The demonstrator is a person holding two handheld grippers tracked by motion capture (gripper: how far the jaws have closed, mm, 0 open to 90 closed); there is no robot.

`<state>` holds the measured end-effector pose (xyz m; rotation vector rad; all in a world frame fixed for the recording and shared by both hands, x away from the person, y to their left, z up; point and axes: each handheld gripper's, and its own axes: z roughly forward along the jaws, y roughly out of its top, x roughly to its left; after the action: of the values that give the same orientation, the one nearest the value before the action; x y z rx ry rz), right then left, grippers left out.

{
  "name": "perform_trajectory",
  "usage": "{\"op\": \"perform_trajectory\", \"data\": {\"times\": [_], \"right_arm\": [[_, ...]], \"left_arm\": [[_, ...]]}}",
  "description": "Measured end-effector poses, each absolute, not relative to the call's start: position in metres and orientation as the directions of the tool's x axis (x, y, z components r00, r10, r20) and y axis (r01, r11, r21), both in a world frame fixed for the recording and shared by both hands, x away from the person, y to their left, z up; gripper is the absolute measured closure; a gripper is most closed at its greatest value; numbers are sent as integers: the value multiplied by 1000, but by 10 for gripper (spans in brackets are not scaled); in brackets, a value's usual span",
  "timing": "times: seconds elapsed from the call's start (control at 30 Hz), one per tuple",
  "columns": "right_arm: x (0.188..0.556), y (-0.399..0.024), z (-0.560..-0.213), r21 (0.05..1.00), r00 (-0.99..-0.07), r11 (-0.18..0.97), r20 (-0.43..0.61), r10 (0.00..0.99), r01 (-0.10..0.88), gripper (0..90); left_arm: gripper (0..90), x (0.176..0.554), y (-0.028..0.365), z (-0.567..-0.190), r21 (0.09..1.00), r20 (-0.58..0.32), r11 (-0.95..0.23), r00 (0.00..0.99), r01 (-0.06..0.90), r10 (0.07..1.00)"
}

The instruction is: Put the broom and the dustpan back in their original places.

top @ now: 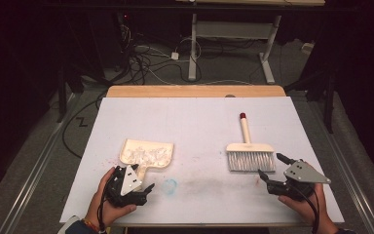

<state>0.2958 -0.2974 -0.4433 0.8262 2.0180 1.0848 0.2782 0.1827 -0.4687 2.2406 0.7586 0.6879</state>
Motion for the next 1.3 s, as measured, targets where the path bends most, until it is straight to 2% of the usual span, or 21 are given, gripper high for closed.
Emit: {"op": "perform_trajectory", "data": {"times": [0.2,0.57,0.7,1.3], "right_arm": [[283,-300,-454,870,-573,453,-274,773,193,190],[281,-301,-449,883,-572,427,-251,781,196,180],[279,-300,-446,885,-574,434,-270,773,168,178],[275,-294,-444,870,-569,465,-302,765,162,173]], "left_arm": [[183,277,179,-469,715,278,-625,692,315,667],[176,275,178,-469,712,289,-628,685,313,669],[176,274,178,-470,709,288,-632,689,313,665],[176,271,178,-469,707,302,-638,685,305,663]]}}
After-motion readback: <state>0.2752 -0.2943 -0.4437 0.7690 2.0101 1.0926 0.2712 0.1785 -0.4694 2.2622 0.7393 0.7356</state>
